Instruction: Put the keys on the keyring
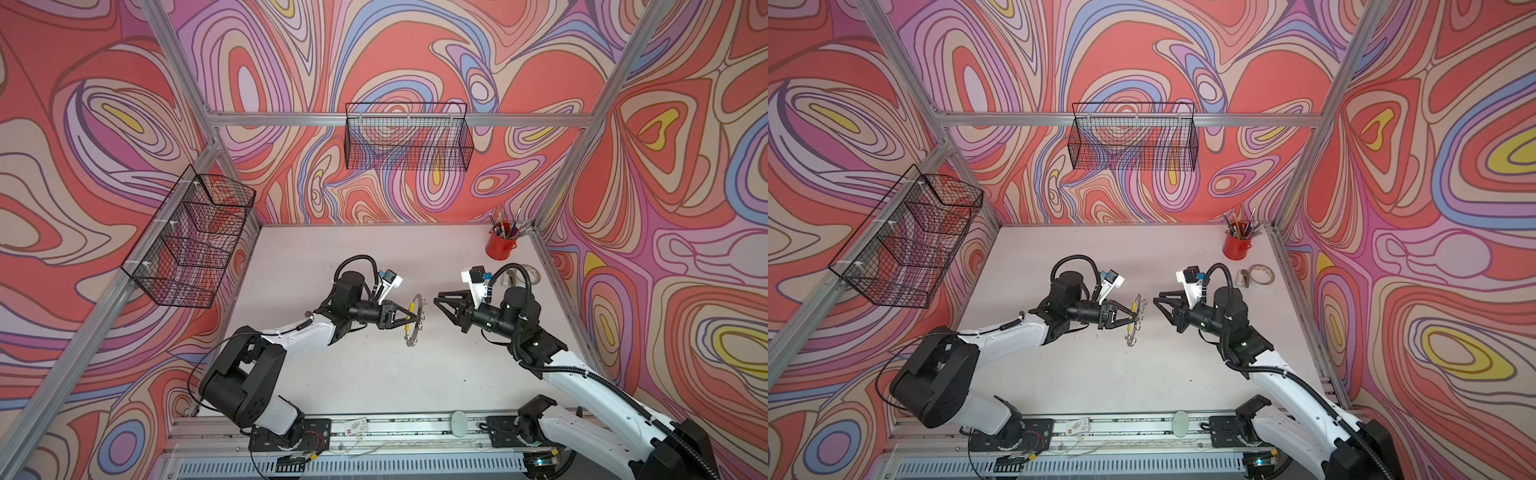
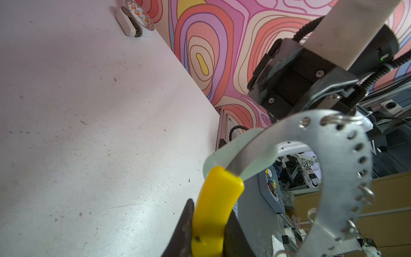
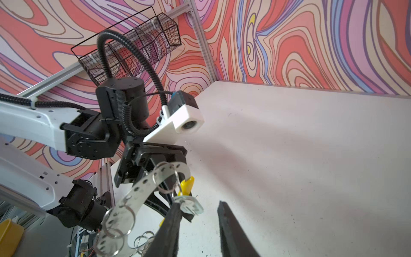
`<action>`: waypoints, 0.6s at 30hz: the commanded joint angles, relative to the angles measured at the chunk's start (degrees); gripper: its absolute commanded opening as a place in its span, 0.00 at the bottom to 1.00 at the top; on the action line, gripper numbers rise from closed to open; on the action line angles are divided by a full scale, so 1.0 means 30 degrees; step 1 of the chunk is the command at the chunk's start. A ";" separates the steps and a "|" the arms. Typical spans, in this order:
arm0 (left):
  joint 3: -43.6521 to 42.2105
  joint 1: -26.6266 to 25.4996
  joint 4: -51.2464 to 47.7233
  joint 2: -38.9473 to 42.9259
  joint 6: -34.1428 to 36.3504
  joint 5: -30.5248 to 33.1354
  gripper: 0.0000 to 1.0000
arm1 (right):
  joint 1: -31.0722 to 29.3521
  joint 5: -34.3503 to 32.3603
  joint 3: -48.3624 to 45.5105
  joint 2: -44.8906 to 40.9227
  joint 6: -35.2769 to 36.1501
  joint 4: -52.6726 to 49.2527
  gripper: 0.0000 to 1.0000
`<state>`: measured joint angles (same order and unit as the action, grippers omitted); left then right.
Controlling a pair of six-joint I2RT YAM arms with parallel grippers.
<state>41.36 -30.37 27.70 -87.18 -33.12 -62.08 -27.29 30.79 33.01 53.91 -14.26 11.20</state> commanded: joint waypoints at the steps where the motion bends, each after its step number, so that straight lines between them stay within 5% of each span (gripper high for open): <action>1: 0.0298 0.0099 0.1654 -0.0311 -0.0797 -0.0772 0.00 | -0.0758 0.0246 0.0716 0.0350 0.1526 -0.0666 0.33; 18: 0.0436 0.0099 0.0889 -0.0471 -0.0450 -0.0765 0.00 | -0.1788 -0.2329 0.1451 0.0989 0.2933 -0.1801 0.28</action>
<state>41.36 -30.37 29.58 -87.96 -34.76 -63.02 -32.34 26.04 35.83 57.45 -7.49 7.38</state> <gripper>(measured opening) 0.198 0.275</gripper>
